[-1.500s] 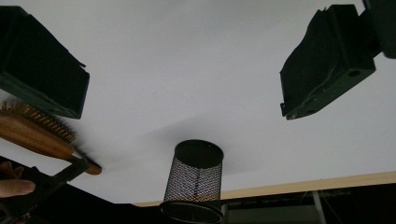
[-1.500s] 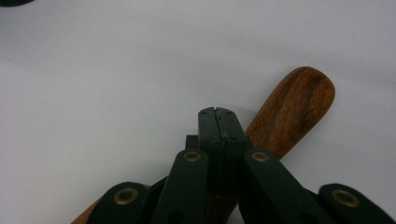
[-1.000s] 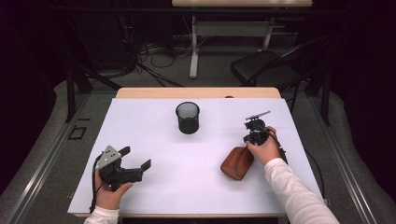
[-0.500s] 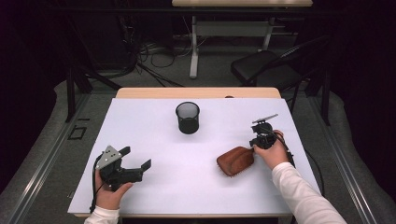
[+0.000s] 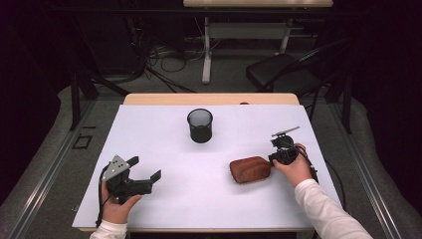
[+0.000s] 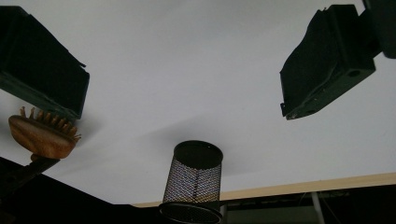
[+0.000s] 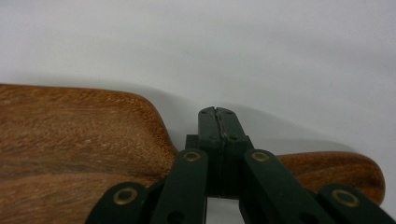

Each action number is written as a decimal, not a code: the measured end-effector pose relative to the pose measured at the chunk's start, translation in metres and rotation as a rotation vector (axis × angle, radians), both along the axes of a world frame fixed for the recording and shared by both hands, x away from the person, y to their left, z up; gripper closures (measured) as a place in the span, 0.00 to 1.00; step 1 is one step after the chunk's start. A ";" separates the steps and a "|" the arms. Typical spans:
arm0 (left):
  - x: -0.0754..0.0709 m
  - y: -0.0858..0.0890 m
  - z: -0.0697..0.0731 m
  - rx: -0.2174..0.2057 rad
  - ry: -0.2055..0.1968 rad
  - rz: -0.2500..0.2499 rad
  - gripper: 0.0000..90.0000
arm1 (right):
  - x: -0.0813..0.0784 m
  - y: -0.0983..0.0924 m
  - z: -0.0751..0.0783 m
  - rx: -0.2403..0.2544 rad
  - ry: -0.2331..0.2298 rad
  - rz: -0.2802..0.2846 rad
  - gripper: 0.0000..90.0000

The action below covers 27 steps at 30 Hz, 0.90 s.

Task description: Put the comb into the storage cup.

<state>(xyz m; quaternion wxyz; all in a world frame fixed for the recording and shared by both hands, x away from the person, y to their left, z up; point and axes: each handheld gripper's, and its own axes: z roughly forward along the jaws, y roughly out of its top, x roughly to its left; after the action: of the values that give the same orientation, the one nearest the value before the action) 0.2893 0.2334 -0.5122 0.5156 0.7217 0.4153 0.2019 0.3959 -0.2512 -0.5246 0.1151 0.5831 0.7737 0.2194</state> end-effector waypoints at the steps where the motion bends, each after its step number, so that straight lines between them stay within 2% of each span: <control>1: 0.000 0.000 0.000 0.001 0.001 0.000 0.01 | -0.002 -0.001 0.001 0.004 0.003 -0.001 1.00; 24: -0.001 0.000 0.000 0.003 -0.004 0.002 0.01 | -0.030 -0.007 -0.003 0.032 0.007 0.019 1.00; 27: -0.001 0.000 0.000 0.002 -0.003 0.003 0.01 | -0.036 -0.006 -0.003 0.028 0.008 0.038 1.00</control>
<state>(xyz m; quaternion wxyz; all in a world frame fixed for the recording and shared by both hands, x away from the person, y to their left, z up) 0.2888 0.2335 -0.5121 0.5152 0.7215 0.4152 0.2042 0.3595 -0.2572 -0.5276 0.0997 0.5706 0.7819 0.2302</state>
